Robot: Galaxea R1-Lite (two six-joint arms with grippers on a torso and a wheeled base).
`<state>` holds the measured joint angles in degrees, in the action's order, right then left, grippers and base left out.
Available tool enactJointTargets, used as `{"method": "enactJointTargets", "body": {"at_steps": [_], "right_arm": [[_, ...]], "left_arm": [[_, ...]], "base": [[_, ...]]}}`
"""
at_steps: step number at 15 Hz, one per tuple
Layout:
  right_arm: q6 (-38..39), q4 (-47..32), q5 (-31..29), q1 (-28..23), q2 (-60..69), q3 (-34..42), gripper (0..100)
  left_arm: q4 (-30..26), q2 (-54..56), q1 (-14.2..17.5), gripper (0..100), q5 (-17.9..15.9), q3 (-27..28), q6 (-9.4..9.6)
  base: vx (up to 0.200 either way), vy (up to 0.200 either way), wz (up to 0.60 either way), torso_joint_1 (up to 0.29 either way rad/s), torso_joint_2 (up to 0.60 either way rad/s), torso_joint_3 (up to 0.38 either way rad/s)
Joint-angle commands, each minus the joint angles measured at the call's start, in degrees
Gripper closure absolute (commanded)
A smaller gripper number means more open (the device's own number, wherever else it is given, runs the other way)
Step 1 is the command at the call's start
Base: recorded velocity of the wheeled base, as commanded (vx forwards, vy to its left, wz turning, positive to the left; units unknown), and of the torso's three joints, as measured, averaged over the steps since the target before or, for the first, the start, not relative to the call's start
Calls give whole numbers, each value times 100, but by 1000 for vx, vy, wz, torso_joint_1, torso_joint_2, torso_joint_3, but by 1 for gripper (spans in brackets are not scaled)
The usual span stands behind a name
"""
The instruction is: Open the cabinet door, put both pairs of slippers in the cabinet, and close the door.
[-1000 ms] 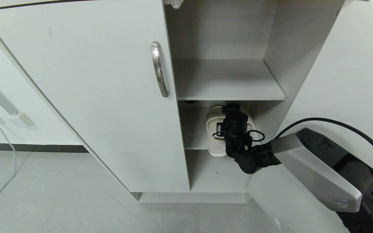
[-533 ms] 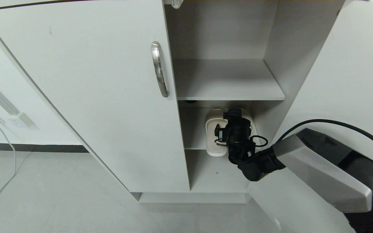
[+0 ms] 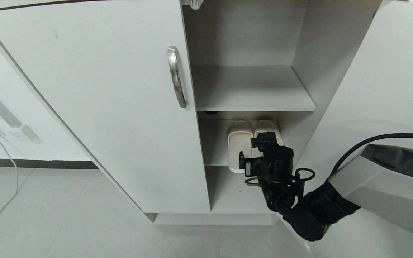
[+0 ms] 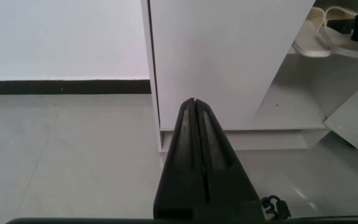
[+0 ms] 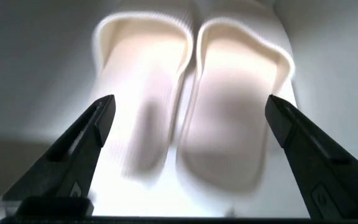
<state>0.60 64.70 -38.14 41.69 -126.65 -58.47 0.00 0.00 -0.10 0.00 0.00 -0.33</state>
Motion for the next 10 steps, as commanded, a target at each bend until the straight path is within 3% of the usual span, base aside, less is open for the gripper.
{"method": "enactJointTargets", "body": {"at_steps": [1,8,10], "right_arm": [[2,140,0,243,624,687,0],[2,421,-9,419,518,942,0],[2,439,-9,471,492,960,0]], "left_arm": [[0,-9,1,100,0,0,-2],[0,-9,1,100,0,0,-2],[0,-9,1,100,0,0,-11]], "base": [[0,0,0,0,0,0],[0,0,0,0,0,0],[-200,0,0,2,0,0]]}}
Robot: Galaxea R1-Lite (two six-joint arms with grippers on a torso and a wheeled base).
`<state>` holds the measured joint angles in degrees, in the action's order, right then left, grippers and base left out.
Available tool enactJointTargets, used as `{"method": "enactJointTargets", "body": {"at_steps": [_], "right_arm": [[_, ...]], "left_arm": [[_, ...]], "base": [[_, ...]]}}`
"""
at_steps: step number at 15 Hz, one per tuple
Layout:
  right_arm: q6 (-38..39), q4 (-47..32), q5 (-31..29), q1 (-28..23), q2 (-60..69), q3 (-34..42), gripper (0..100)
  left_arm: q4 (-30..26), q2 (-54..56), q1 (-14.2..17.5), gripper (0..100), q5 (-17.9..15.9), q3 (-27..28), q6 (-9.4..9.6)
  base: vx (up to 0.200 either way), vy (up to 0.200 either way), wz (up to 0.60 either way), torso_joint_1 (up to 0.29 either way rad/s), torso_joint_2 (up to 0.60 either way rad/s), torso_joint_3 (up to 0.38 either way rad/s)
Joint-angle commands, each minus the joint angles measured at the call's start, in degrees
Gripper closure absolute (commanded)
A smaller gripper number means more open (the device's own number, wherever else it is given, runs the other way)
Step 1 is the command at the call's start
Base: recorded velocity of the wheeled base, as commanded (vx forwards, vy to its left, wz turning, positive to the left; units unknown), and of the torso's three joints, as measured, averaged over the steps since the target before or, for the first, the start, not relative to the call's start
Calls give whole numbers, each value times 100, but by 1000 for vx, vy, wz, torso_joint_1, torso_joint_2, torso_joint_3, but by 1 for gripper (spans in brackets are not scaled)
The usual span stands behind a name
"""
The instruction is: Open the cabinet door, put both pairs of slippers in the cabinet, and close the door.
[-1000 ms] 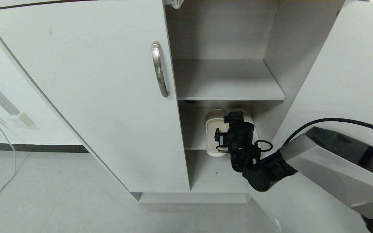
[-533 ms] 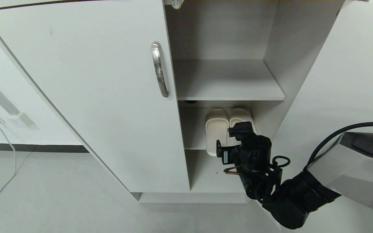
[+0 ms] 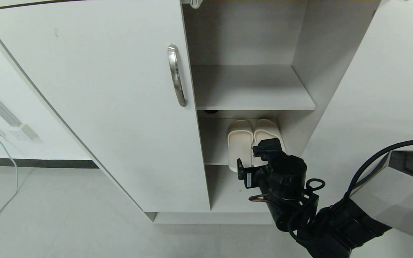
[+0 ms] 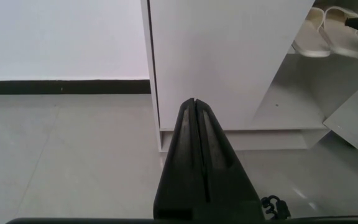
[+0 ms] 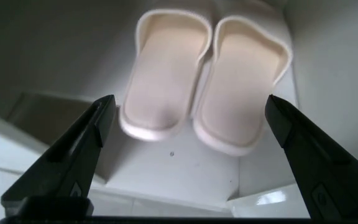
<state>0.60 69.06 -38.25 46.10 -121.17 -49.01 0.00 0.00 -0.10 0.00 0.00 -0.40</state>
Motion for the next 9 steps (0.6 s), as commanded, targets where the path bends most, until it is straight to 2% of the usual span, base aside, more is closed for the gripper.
{"method": "enactJointTargets", "body": {"at_steps": [1,7,9], "right_arm": [[2,2,2,39,-55,14,0],[2,11,2,48,-108,58,0],[2,29,2,48,-135,67,0]], "left_arm": [[0,-9,1,100,0,0,-4],[0,-9,1,100,0,0,5],[0,-9,1,100,9,0,-4]], "base": [[-200,0,0,12,-2,-7],[-200,0,0,5,2,2],[0,0,0,0,0,0]]}}
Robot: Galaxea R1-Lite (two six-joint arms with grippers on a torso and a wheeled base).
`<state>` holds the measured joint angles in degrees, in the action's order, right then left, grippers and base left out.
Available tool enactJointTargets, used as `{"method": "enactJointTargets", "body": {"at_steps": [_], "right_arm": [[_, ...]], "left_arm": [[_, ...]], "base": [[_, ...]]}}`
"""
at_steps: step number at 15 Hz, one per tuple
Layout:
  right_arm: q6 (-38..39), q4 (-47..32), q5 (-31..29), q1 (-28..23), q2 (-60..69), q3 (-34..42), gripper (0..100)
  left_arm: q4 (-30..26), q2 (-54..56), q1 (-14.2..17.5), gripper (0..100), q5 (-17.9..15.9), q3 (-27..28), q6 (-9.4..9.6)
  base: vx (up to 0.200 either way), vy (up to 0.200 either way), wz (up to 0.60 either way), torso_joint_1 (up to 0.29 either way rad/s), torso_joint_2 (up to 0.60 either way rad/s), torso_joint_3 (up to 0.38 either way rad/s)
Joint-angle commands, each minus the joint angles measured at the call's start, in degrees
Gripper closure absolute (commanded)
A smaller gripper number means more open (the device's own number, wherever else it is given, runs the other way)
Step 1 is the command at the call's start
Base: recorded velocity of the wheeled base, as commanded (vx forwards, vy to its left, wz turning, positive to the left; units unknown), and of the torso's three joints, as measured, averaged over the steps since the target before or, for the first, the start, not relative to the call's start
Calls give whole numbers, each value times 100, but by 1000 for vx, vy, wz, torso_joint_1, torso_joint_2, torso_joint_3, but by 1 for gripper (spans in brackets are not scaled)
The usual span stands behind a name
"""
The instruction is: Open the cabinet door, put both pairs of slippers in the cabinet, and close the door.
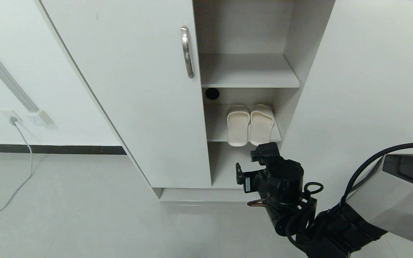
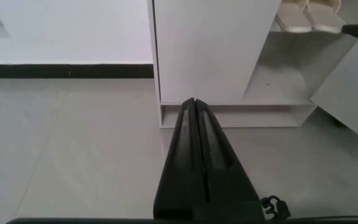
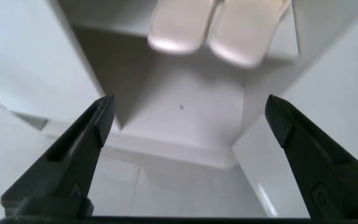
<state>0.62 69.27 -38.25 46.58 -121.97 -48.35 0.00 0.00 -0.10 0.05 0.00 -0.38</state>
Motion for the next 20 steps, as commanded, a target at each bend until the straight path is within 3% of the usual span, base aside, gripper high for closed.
{"method": "enactJointTargets", "body": {"at_steps": [1,9,20], "right_arm": [[-1,17,2,0,-46,10,0],[-80,298,2,-26,-55,-17,0],[-176,474,-95,-17,-11,45,0]], "left_arm": [[9,-9,1,100,21,0,-15],[0,-9,1,100,-5,0,-15],[0,-9,1,100,-5,0,-6]], "base": [[0,0,0,0,0,0],[0,0,0,0,0,0],[0,0,0,1,3,186]]}}
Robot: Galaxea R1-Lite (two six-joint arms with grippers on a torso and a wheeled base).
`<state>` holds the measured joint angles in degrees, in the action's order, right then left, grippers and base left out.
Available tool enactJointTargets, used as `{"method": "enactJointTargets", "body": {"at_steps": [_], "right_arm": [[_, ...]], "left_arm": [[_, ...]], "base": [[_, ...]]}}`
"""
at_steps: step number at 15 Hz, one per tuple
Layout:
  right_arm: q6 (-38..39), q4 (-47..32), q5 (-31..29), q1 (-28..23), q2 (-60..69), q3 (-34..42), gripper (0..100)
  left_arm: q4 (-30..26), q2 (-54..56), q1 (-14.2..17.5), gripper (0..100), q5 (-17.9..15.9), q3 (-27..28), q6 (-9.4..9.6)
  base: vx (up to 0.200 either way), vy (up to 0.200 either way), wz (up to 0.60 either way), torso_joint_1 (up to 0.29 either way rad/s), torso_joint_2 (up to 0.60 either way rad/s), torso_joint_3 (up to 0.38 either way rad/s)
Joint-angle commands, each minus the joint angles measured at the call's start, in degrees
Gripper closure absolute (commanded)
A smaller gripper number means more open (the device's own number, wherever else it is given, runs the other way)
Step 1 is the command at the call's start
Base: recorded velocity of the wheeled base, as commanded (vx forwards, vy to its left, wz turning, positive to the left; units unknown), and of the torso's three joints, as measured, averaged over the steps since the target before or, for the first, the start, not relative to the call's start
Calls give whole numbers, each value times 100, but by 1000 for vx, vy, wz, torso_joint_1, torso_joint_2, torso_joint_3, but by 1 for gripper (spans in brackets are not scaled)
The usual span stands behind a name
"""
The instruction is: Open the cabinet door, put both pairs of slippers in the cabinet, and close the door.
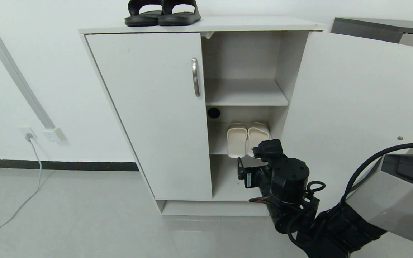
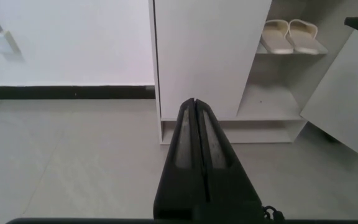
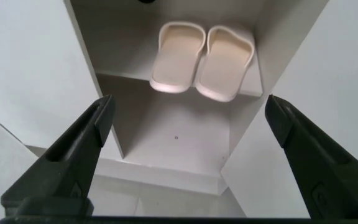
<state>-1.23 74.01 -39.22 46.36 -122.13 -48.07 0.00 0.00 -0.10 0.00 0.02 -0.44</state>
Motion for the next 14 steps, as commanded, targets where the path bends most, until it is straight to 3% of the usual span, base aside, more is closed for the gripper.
{"method": "enactJointTargets", "body": {"at_steps": [1,14], "right_arm": [[-35,8,11,5,22,78,0],[-70,61,19,-4,128,245,0]], "left_arm": [[0,-9,1,100,9,-2,18],[0,-9,1,100,-26,-2,132]], "base": [[0,0,0,12,-2,207],[0,0,0,1,0,23]]}}
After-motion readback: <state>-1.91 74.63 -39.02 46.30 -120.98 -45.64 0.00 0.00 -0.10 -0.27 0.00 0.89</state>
